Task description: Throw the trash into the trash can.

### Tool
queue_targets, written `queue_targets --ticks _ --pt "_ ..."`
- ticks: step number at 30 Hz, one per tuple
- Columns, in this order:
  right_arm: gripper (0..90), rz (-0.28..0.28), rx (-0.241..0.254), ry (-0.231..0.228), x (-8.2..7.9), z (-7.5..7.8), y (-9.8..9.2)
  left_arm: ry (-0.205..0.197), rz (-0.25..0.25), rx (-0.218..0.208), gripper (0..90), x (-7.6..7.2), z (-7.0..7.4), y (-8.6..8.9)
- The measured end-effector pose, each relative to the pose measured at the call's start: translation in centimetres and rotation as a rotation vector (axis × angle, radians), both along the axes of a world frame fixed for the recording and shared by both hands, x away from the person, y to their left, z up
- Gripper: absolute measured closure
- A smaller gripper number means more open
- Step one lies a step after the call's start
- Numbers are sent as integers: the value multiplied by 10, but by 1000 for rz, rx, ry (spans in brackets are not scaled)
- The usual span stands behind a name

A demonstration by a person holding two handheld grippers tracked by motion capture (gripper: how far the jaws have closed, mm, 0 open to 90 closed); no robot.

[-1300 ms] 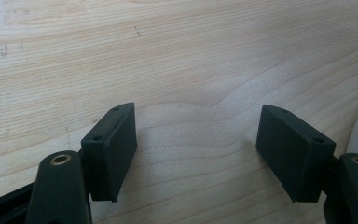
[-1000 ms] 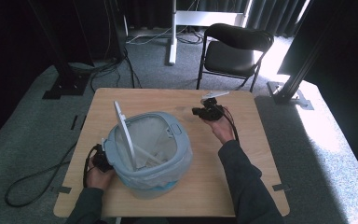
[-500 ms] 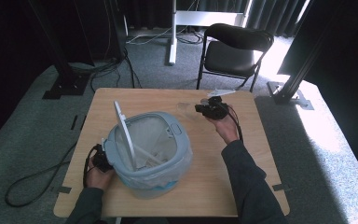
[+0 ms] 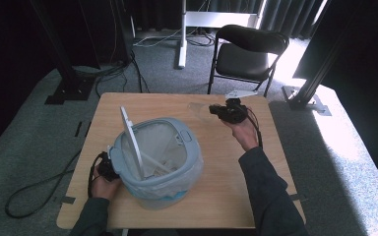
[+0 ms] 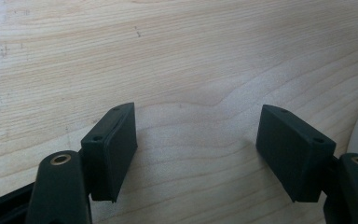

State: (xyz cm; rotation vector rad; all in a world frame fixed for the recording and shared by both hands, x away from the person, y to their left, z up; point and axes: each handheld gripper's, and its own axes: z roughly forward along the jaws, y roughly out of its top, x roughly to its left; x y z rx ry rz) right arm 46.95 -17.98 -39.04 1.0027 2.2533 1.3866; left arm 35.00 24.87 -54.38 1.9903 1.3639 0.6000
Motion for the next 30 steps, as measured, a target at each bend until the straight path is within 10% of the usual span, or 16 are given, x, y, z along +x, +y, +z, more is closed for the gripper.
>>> queue_targets --ticks 30 --pt "864 127 50 -132 -42 52 15 -1 1 1 288 0 0 0"
